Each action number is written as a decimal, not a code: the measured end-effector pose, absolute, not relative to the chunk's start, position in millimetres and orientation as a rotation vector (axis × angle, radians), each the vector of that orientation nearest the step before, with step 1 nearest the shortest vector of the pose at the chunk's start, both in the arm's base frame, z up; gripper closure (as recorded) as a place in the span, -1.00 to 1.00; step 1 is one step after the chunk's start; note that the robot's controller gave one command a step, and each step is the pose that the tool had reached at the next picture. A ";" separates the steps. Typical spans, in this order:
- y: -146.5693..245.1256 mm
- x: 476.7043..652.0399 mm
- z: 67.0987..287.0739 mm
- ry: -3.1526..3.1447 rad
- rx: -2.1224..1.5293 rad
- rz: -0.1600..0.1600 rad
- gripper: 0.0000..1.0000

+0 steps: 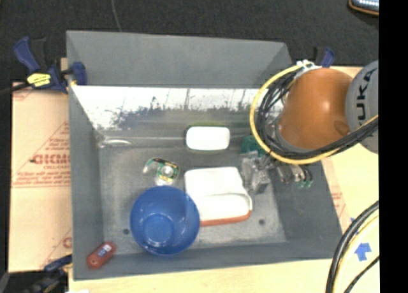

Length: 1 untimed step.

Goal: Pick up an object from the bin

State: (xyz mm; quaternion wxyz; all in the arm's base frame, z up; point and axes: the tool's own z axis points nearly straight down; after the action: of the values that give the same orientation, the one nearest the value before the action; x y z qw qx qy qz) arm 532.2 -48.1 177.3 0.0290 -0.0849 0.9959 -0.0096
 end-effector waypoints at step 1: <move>-45.5 533.8 188.0 3.051 -0.314 -0.035 1.00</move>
Offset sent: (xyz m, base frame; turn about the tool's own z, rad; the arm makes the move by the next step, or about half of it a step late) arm -0.0004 0.0377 0.0420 -0.3272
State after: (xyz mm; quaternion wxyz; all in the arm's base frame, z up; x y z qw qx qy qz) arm 533.8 -45.5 188.0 0.0371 -0.1023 0.9940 -0.0116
